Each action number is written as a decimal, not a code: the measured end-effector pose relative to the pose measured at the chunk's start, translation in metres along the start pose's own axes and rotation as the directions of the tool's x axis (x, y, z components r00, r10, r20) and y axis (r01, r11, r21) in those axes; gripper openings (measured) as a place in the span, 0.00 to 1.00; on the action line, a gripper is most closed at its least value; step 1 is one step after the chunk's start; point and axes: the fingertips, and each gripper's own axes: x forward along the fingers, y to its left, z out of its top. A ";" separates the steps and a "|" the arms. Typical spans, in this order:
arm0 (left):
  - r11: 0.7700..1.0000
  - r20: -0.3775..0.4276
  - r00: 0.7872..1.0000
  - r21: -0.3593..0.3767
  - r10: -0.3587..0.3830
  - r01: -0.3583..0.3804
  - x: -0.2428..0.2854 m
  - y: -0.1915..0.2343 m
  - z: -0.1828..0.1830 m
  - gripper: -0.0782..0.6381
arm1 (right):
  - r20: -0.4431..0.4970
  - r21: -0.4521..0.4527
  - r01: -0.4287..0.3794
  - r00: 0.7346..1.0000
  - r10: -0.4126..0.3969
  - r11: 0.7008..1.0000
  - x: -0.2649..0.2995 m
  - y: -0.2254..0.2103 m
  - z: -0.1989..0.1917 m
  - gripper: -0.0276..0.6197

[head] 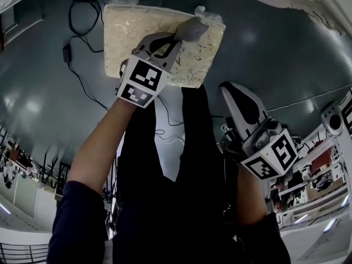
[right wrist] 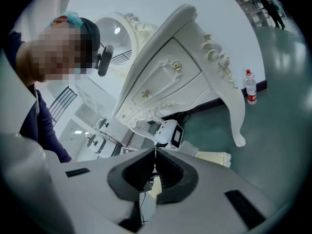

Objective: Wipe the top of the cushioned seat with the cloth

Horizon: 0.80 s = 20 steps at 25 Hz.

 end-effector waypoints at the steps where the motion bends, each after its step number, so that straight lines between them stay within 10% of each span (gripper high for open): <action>1: 1.000 0.003 1.000 -0.010 0.012 -0.012 -0.008 0.008 -0.005 0.15 | -0.007 -0.005 -0.009 1.000 0.009 1.000 0.007 0.007 -0.002 0.08; 20: 0.971 0.031 0.982 -0.158 0.188 -0.181 -0.133 0.113 -0.104 0.15 | -0.145 -0.100 -0.122 0.984 0.107 0.987 0.106 0.116 -0.053 0.09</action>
